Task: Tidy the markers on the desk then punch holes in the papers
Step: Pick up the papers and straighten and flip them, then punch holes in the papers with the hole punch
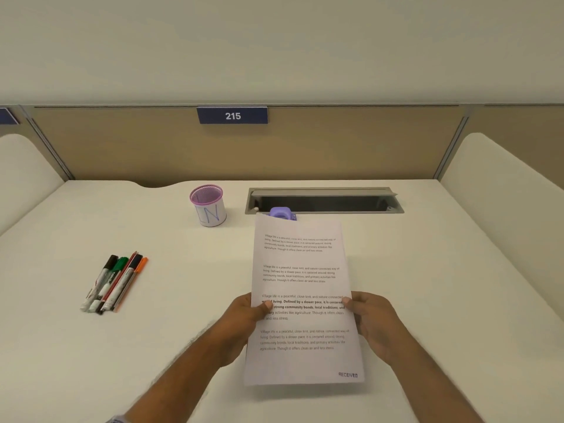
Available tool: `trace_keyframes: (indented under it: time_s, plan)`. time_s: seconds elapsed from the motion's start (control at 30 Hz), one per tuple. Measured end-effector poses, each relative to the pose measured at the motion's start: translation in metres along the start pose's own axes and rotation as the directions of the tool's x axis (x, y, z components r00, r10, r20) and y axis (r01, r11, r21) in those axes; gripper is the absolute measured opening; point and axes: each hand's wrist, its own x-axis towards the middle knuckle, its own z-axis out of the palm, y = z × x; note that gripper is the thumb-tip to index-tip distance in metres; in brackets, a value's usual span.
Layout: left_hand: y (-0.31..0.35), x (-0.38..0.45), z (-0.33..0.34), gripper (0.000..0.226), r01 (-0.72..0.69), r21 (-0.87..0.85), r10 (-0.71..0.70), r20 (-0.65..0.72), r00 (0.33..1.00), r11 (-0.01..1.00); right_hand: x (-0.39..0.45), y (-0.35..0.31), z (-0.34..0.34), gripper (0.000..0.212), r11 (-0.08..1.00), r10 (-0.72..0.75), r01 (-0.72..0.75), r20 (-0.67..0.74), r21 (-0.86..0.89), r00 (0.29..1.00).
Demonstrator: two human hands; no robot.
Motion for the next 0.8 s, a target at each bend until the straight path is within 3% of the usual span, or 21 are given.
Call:
trace_keyframes:
  time_s: [0.3, 0.47, 0.63, 0.8]
  plan:
    - [0.001, 0.033, 0.006, 0.024, 0.051, 0.148, -0.043, -0.057, 0.997, 0.988, 0.028, 0.003, -0.008, 0.014, 0.995, 0.028, -0.038, -0.104, -0.096, 0.994]
    - [0.008, 0.056, -0.001, 0.044, 0.106, 0.229, -0.046, -0.251, 0.967, 0.968, 0.042, 0.006, -0.020, 0.014, 0.994, 0.073, -0.085, -0.156, -0.074, 0.985]
    - [0.028, 0.094, -0.017, 0.049, 0.043, 0.422, 0.132, -0.377, 0.917, 0.906, 0.050, 0.010, -0.020, 0.014, 0.993, 0.070, -0.087, -0.200, -0.079, 0.977]
    - [0.077, 0.141, -0.016, 0.044, -0.037, 0.738, 0.397, -0.319, 0.860, 0.673, 0.051, 0.010, -0.020, 0.015, 0.994, 0.069, -0.086, -0.211, -0.068, 0.975]
